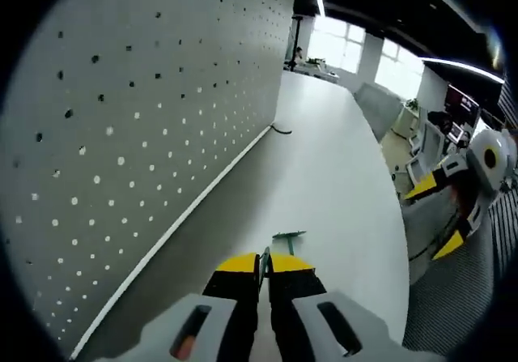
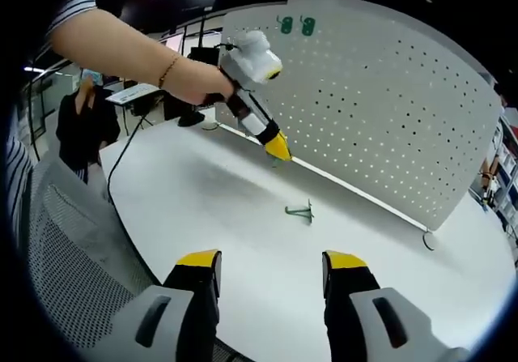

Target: Insert the hook assembly into the mounting plate slot until the hook locks in place.

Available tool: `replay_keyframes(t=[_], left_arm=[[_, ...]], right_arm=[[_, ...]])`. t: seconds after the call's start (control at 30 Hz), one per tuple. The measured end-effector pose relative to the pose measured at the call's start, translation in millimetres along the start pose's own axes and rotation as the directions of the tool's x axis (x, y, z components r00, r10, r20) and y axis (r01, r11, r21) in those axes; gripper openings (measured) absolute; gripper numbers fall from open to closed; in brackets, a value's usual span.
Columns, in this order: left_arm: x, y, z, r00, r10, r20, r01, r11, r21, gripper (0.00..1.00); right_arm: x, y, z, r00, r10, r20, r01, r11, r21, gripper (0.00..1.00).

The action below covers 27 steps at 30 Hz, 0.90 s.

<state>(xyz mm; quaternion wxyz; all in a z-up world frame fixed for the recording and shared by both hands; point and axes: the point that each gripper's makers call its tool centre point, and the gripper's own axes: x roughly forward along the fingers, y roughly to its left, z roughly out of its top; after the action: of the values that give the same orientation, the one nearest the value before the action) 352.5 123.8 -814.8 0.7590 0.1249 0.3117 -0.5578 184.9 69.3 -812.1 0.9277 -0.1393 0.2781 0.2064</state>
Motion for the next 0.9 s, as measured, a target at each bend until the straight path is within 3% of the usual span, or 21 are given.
replay_keyframes(t=[0.27, 0.43, 0.8, 0.9], left_arm=[[-42, -7.9, -7.6, 0.995, 0.069, 0.069, -0.064, 0.995, -0.078, 0.02], [-61, -16.2, -8.2, 0.988, 0.102, 0.113, -0.086, 0.988, -0.131, 0.02], [-106, -32.6, -13.6, 0.956, 0.19, 0.222, -0.129, 0.956, -0.263, 0.02], [-116, -36.1, -15.0, 0.942, 0.224, 0.251, -0.146, 0.945, -0.293, 0.02]], right_arm=[[-1, 0, 2.9, 1.0, 0.012, 0.014, -0.012, 0.999, 0.031, 0.48], [-2, 6, 4.5, 0.999, 0.027, 0.018, -0.027, 1.0, 0.0, 0.48], [-6, 10, 14.0, 0.998, 0.041, 0.044, -0.04, 0.999, -0.032, 0.48], [-7, 12, 20.7, 0.997, 0.048, 0.056, -0.046, 0.998, -0.037, 0.48]])
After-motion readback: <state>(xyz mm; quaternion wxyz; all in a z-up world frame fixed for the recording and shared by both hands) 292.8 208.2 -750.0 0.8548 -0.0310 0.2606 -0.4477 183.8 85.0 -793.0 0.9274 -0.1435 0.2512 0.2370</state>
